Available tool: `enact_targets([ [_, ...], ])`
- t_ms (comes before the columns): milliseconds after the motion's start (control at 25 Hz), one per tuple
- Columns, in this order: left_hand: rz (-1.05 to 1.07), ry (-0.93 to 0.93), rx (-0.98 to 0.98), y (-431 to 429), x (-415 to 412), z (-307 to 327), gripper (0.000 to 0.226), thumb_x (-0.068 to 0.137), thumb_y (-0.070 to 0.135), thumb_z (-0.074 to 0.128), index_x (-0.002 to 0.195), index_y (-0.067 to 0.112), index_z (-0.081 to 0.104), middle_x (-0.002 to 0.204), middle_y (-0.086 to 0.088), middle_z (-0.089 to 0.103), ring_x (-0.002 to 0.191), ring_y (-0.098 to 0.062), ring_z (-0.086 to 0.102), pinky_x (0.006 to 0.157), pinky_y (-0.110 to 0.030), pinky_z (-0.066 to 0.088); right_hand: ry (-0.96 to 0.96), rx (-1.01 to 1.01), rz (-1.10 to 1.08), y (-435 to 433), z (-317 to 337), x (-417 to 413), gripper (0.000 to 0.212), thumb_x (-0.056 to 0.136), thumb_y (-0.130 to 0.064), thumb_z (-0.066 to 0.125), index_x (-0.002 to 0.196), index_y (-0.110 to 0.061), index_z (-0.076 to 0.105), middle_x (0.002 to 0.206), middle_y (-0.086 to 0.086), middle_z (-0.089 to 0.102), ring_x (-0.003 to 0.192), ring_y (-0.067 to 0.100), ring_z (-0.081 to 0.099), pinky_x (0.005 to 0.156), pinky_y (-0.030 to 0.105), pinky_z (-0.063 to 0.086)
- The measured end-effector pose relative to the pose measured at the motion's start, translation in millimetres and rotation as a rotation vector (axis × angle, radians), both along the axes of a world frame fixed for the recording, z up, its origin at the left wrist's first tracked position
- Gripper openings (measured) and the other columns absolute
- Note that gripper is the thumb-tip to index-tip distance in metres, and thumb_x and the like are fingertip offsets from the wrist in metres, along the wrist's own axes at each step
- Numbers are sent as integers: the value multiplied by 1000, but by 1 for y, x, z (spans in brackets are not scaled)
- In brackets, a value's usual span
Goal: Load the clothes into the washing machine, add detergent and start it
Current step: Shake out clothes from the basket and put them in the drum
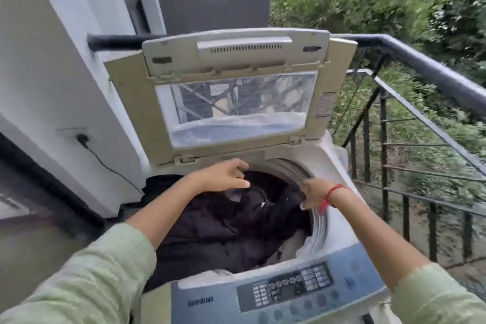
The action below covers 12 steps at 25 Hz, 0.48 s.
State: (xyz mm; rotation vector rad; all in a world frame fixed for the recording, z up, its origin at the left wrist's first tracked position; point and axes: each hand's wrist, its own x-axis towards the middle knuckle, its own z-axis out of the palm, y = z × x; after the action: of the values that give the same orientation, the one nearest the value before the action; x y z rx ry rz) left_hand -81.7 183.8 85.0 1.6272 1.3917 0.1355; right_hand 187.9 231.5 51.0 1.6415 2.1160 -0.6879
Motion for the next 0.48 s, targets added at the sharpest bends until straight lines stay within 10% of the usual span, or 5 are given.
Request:
enact_targets([
  [160, 270, 62, 311, -77, -112, -4, 59, 81, 44, 68, 132, 42, 39, 136, 15, 44, 125, -3, 41, 103, -25, 34, 279, -101, 240, -14, -16, -75, 83, 76, -44, 72, 144, -20, 30, 146, 6, 37, 134, 21, 37, 109, 29, 32],
  [320, 125, 753, -69, -158, -233, -60, 135, 53, 50, 83, 146, 33, -13, 158, 0, 1, 145, -20, 4, 116, -41, 18, 449, -42, 568, -54, -21, -188, 135, 50, -67, 77, 143, -42, -18, 158, 4, -14, 145, 28, -8, 116, 53, 6],
  [480, 159, 496, -111, -191, -227, -140, 154, 46, 46, 87, 132, 32, -40, 156, -4, -21, 145, -22, -9, 118, -42, 9, 349, 54, 692, -84, -25, -272, 141, 47, -70, 76, 140, -41, -26, 153, 2, -29, 143, 34, -16, 109, 64, 0],
])
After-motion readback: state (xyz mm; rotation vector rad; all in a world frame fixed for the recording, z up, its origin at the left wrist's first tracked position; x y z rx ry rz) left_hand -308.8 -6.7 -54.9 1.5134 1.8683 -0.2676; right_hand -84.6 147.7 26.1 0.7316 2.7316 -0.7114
